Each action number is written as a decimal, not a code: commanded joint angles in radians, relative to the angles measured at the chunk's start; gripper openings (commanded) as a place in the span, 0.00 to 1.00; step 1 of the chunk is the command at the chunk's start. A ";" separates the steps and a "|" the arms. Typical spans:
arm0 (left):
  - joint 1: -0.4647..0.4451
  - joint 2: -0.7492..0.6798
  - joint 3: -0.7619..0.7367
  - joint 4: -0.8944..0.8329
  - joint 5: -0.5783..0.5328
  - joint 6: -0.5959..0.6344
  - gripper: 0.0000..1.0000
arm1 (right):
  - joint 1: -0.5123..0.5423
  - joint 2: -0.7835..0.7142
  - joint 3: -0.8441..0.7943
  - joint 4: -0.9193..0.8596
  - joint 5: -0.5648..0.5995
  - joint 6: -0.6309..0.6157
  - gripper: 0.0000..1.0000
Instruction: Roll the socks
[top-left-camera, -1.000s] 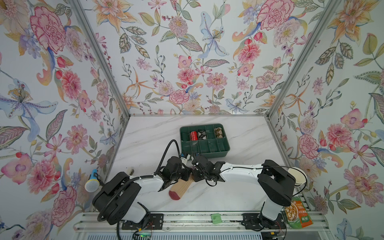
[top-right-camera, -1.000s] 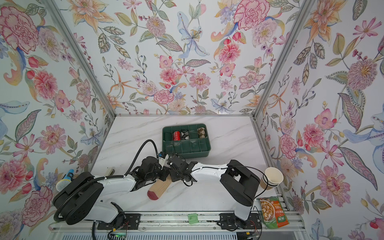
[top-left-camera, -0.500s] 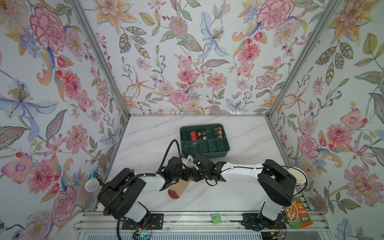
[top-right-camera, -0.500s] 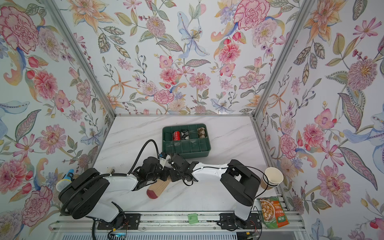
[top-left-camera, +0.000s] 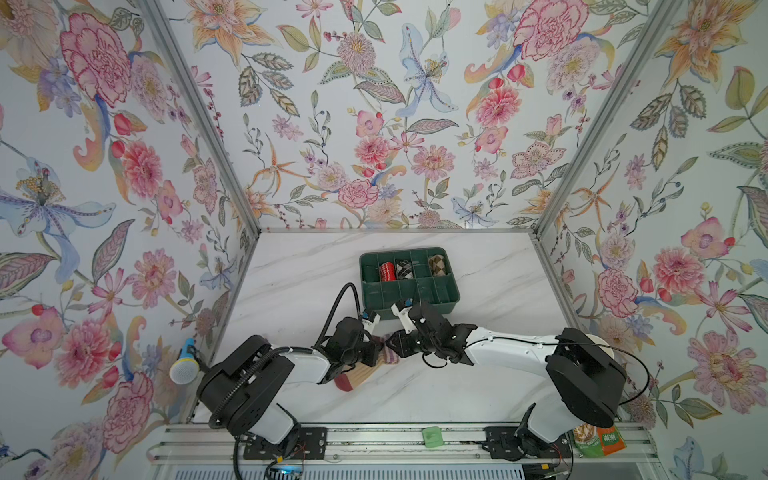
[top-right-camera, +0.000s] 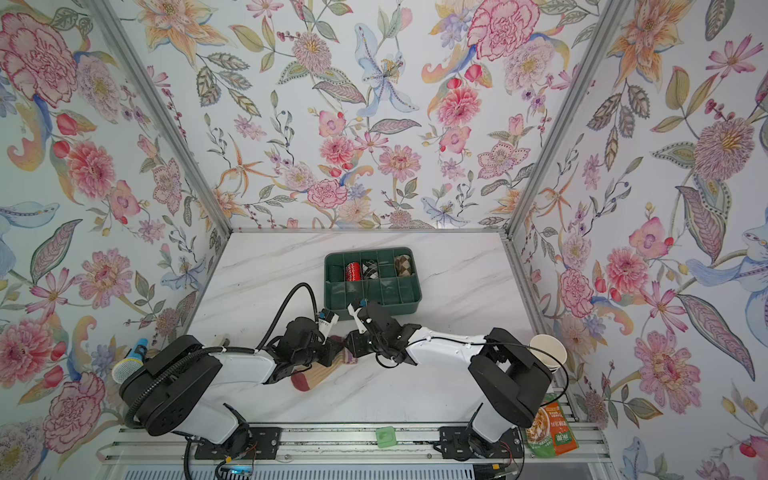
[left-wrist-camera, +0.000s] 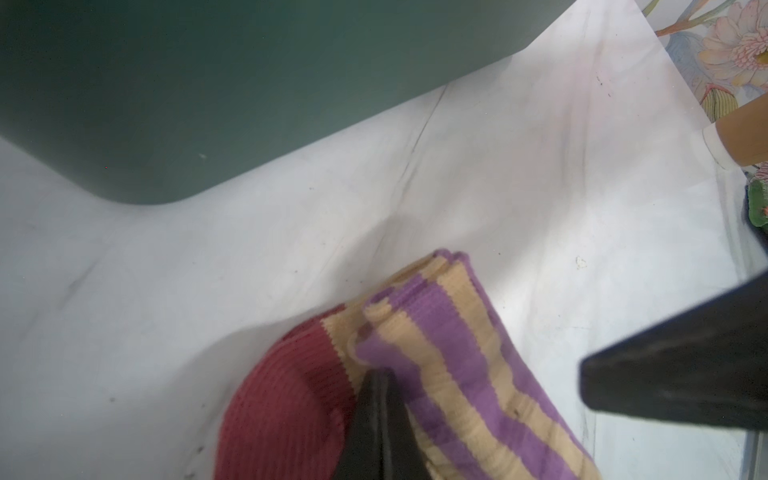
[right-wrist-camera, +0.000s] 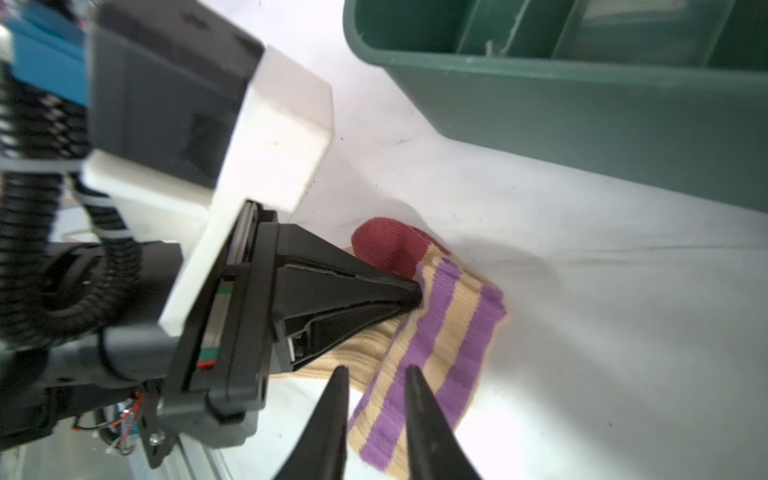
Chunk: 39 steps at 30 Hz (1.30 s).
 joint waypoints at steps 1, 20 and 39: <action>0.006 0.010 -0.026 -0.050 0.019 0.020 0.00 | -0.023 -0.012 -0.051 0.083 -0.068 0.043 0.20; 0.006 -0.020 0.010 -0.114 0.048 0.032 0.00 | -0.034 0.190 -0.030 0.151 -0.193 0.106 0.10; 0.009 -0.150 0.107 -0.263 0.050 0.126 0.03 | -0.058 0.219 -0.049 0.096 -0.169 0.148 0.02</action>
